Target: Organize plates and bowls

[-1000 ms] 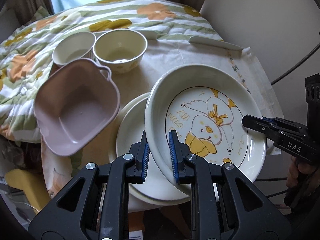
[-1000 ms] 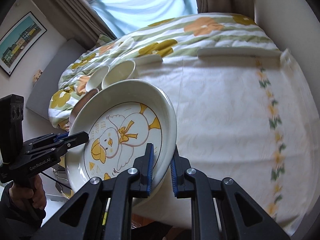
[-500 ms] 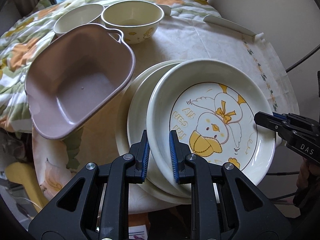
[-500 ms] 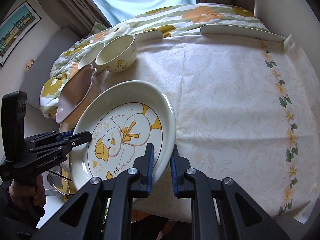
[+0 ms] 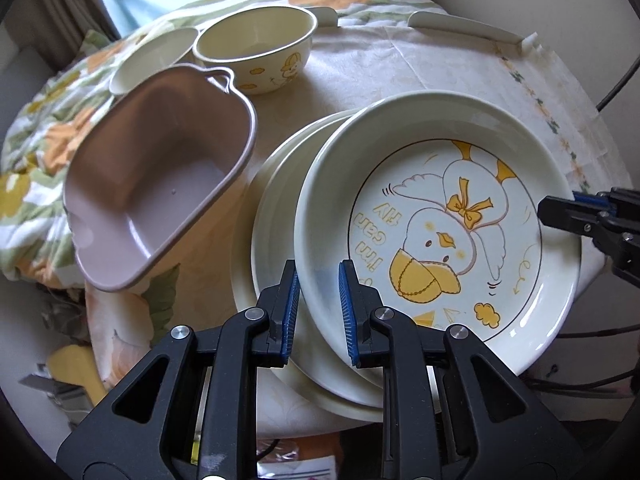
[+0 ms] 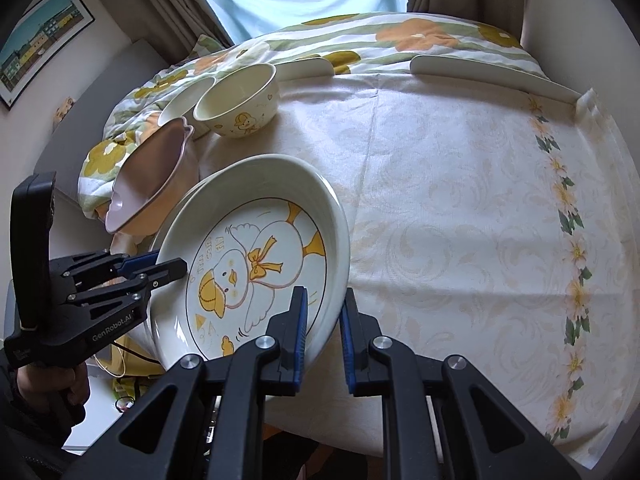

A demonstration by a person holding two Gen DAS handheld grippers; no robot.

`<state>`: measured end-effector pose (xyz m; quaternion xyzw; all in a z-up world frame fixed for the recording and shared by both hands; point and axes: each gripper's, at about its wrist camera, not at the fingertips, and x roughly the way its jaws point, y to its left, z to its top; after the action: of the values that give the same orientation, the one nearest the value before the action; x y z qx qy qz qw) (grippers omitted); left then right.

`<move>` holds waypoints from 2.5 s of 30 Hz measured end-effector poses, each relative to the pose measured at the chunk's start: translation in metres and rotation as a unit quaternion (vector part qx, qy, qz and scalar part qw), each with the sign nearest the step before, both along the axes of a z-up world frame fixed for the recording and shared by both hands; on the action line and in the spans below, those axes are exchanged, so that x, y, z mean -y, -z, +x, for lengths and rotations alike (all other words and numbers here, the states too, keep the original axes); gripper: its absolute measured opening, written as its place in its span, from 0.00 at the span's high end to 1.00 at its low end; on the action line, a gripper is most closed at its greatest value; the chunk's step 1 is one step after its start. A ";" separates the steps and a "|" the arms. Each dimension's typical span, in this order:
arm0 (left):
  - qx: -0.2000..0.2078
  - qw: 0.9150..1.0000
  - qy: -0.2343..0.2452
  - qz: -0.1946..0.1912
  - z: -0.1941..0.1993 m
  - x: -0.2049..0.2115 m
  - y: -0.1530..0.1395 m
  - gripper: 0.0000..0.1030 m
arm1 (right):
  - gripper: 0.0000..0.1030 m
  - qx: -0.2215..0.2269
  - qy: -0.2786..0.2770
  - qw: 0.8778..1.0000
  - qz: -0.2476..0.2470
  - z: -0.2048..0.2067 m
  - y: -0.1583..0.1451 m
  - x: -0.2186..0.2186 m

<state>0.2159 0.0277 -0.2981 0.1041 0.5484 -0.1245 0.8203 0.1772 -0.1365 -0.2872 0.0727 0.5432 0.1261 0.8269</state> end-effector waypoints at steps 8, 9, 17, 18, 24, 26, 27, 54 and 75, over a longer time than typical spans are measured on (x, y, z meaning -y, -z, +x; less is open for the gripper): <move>0.032 0.997 0.017 0.063 -0.006 0.010 -0.004 0.83 | 0.86 0.002 -0.012 1.000 -0.001 0.004 0.001 -0.002; 0.035 0.997 0.018 0.068 -0.007 0.010 -0.004 0.83 | 0.86 0.003 -0.014 1.000 -0.003 0.005 0.002 -0.003; 0.043 0.996 0.019 0.081 -0.012 0.008 -0.007 0.83 | 0.86 0.009 -0.031 0.999 -0.025 0.007 0.003 -0.011; 0.044 0.995 0.018 0.083 -0.012 0.007 -0.007 0.83 | 0.86 0.008 -0.031 0.999 -0.024 0.007 0.004 -0.011; 0.049 0.994 0.018 0.092 -0.014 0.009 -0.009 0.83 | 0.86 0.015 -0.044 0.998 -0.048 0.006 0.005 -0.018; 0.051 0.994 0.018 0.096 -0.014 0.009 -0.009 0.83 | 0.86 0.013 -0.047 0.997 -0.055 0.006 0.007 -0.021; 0.052 0.994 0.016 0.095 -0.014 0.009 -0.009 0.83 | 0.86 0.012 -0.047 0.997 -0.054 0.007 0.008 -0.021; 0.079 0.994 -0.044 0.060 -0.012 -0.009 -0.051 0.83 | 0.86 0.045 -0.056 0.996 -0.051 0.009 -0.022 -0.015; 0.075 0.944 -0.301 -0.109 0.019 -0.171 -0.067 0.00 | 0.06 0.056 -0.167 0.984 0.015 0.117 -0.059 -0.122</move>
<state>0.2351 0.1985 -0.2310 -0.1471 0.4746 0.0773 0.8644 0.2944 -0.0146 -0.2282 -0.0141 0.4986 0.2741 0.8223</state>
